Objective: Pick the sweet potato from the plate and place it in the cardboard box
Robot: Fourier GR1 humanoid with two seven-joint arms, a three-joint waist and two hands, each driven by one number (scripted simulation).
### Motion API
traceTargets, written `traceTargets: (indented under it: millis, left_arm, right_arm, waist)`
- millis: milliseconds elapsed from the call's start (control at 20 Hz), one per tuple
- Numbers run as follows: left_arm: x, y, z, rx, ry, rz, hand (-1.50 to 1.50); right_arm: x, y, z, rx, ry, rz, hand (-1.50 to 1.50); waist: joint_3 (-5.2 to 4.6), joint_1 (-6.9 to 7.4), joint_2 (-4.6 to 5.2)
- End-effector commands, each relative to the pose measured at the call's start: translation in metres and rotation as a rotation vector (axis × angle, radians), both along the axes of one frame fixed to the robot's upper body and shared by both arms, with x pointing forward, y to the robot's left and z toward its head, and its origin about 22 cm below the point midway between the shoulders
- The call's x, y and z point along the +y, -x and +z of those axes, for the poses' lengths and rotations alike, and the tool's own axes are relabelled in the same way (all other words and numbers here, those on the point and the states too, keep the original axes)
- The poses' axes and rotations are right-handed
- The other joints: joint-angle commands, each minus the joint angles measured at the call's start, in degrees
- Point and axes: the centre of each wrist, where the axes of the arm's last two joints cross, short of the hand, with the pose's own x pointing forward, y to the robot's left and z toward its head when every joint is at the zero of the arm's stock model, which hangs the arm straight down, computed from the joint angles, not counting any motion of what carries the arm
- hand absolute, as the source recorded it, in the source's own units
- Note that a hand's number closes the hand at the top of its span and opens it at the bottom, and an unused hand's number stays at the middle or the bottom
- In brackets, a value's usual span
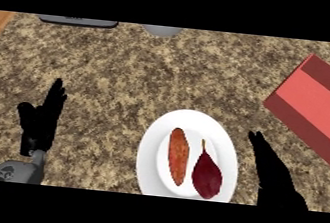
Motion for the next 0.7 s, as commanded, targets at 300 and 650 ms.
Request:
traceTargets:
  millis: [300, 650]
  left_arm:
    - [0.002, 0.002, 0.0, -0.003, 0.0, -0.029, 0.0]
    - [0.002, -0.008, 0.0, -0.022, -0.008, -0.009, 0.0]
  right_arm:
    - [0.047, -0.026, 0.016, 0.259, 0.096, -0.022, -1.5]
    - [0.061, -0.042, 0.002, 0.398, 0.118, -0.045, -1.5]
  waist:
    - [0.11, 1.07, 0.2]
    - [0.09, 0.98, 0.28]
